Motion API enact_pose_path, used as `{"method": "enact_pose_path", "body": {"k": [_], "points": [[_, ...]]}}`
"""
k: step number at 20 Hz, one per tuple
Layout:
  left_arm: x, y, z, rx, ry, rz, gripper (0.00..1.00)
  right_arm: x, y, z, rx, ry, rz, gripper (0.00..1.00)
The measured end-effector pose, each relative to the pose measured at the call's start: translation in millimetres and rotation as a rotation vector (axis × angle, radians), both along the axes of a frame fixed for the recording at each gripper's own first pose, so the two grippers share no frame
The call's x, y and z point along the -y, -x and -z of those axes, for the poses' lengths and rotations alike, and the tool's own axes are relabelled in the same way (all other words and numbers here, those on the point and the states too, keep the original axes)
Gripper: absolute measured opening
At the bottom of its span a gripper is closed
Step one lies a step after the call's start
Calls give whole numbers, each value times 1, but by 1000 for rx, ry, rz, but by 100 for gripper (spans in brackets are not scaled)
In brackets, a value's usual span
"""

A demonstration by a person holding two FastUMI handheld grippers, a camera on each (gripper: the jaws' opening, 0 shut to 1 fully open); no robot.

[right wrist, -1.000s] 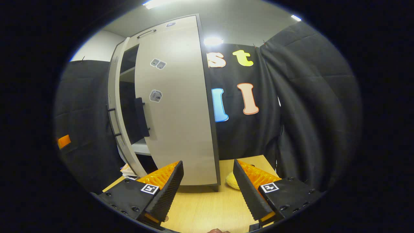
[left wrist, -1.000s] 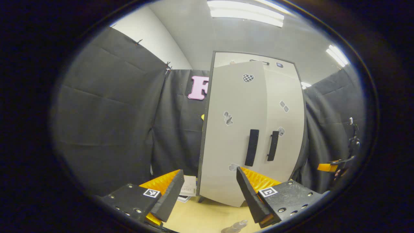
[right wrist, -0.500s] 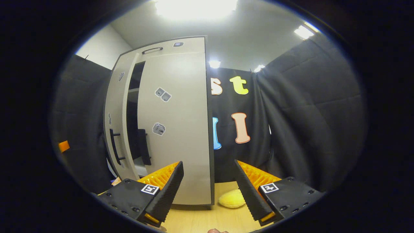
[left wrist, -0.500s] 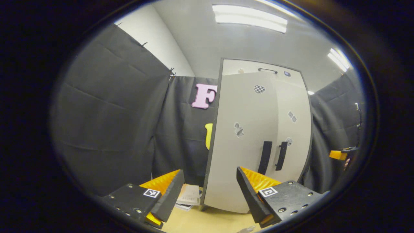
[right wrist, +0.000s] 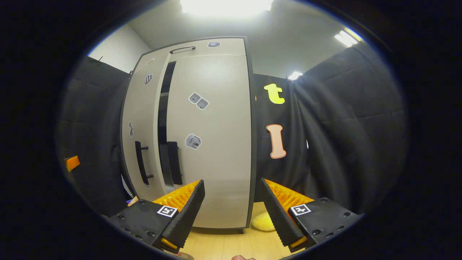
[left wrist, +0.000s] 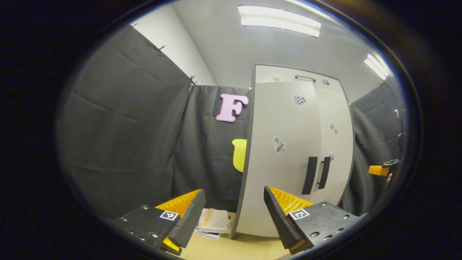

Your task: Grasp the bottle in the cabinet with the left hand and place it on the coaster, then close the right door with the right hand and the left door with the left hand.

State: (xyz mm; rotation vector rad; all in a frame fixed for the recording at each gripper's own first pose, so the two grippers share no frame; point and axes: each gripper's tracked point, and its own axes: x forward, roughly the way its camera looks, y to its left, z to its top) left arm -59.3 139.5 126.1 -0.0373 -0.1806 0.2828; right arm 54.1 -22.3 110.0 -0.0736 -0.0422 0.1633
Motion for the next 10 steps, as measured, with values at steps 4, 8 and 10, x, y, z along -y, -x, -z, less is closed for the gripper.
{"method": "enact_pose_path", "body": {"k": [4,8,10], "points": [[-2,-1,7,-21,-24,8,94,-13,1,1,-3,13,-14,92],[-3,-2,13,-39,-74,14,94,-22,7,6,-8,15,-19,98],[-5,-2,17,-47,-86,17,100,-24,11,10,-20,23,-17,98]]}}
